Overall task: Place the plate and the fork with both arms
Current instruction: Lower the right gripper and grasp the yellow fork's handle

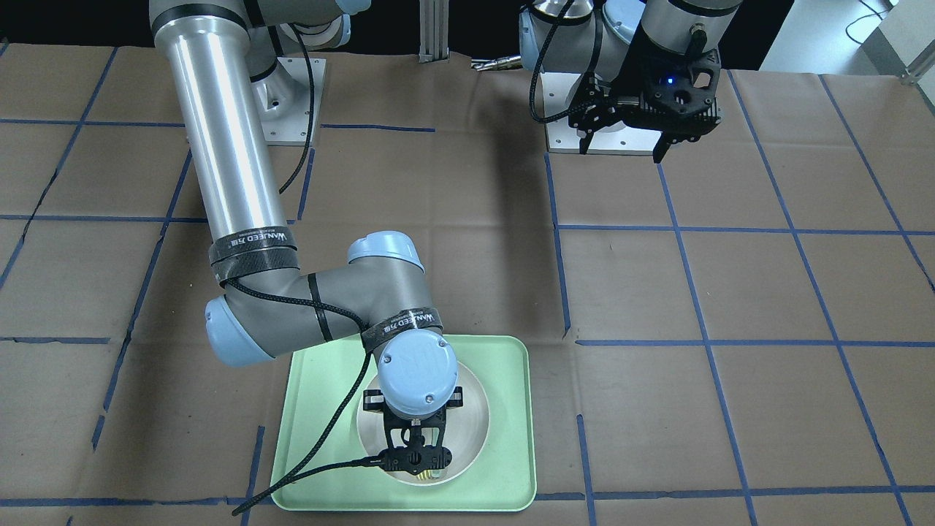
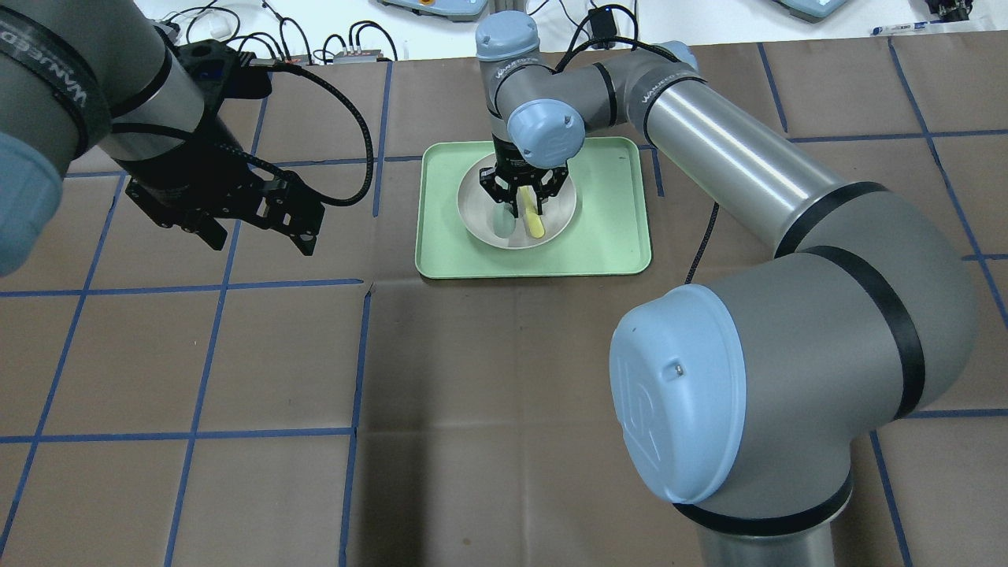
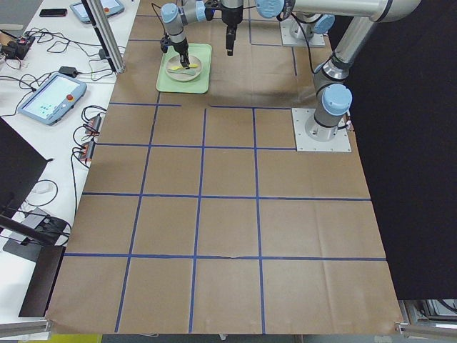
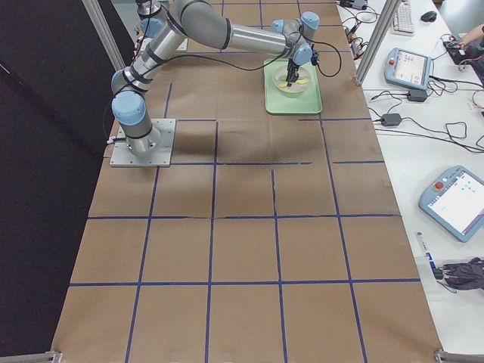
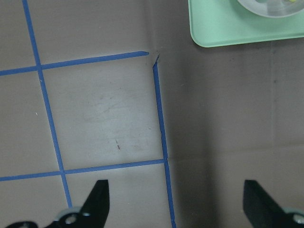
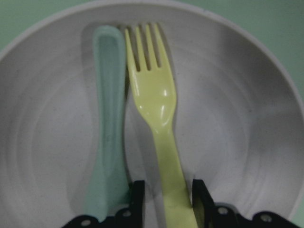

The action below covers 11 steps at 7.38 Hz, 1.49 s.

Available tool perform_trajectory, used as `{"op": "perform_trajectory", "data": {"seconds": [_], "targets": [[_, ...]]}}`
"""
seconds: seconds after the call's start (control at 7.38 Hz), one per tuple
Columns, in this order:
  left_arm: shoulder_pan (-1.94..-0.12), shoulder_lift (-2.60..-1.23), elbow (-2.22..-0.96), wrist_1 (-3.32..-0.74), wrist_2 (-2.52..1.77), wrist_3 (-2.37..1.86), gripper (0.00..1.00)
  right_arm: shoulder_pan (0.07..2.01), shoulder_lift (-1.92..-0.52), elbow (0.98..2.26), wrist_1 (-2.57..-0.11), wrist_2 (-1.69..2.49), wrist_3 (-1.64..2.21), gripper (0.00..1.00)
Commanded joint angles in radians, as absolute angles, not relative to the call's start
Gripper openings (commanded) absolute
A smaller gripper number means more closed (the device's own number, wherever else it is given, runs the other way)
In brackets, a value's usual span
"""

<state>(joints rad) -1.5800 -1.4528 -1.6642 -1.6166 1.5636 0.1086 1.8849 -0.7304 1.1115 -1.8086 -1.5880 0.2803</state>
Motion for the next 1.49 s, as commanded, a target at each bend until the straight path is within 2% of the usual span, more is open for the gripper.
{"op": "perform_trajectory", "data": {"seconds": [0.0,0.41,0.54,1.22,1.36], "targets": [[-1.580,-1.456,-1.664,-1.618,1.563,0.109,1.00,1.881,-0.730,1.109,-1.809,-1.588,0.282,0.27],[-1.580,-1.457,-1.664,-1.618,1.563,0.109,1.00,1.882,-0.732,1.106,-1.809,-1.586,0.291,0.05],[-1.580,-1.457,-1.664,-1.618,1.563,0.109,1.00,1.882,-0.733,1.106,-1.809,-1.583,0.296,0.02],[-1.580,-1.460,-1.664,-1.618,1.563,0.109,1.00,1.873,-0.819,1.108,-1.778,-1.575,0.322,0.01],[-1.580,-1.460,-1.664,-1.618,1.563,0.109,1.00,1.868,-0.859,1.106,-1.707,-1.557,0.321,0.01]]}}
